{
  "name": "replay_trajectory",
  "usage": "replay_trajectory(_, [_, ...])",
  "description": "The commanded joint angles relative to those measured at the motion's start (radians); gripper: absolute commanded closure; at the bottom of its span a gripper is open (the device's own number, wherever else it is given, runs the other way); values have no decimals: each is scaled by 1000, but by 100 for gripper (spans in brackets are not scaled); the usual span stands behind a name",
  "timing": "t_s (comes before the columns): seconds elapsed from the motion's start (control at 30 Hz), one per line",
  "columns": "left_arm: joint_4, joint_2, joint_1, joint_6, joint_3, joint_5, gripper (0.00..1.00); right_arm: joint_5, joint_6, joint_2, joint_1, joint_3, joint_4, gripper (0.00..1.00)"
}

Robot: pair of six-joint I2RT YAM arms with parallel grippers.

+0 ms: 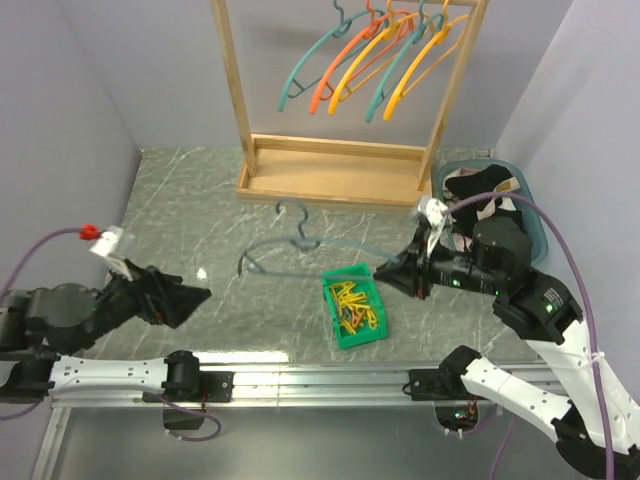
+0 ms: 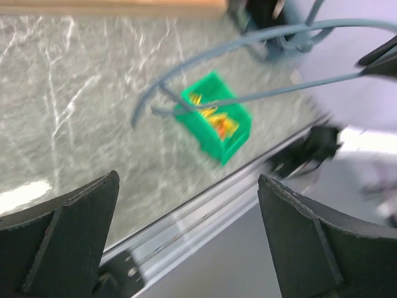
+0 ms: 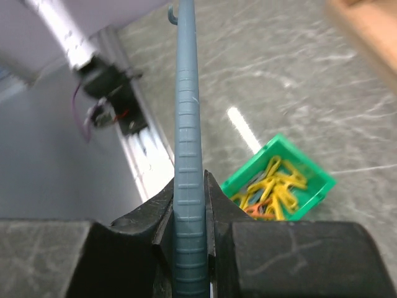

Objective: Remove the underwear clipped to the hanger
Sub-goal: Adjust the hanger, then move the hanger to the clothesline.

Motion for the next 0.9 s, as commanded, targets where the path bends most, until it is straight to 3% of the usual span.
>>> replay_trajectory(0.0, [122,-119,1,-32,-61,-109,1,121,83,52,-1,93,198,100])
replay_trajectory(0.17, [168,-84,-1,-61,-195,-86,1,228,201,143,-2,186,490,100])
replay_trajectory(0.37, [277,-44,-1,-67,-330,-50,1,539,312,304,15,295,711,100])
replay_trajectory(0.6, [348,-77,-1,-45,-387,-35,1,836,330,538,77,513,644,100])
replay_trajectory(0.87, [343,-136,-1,-55,-393,-36,1,1149,405,600,154,605,513,100])
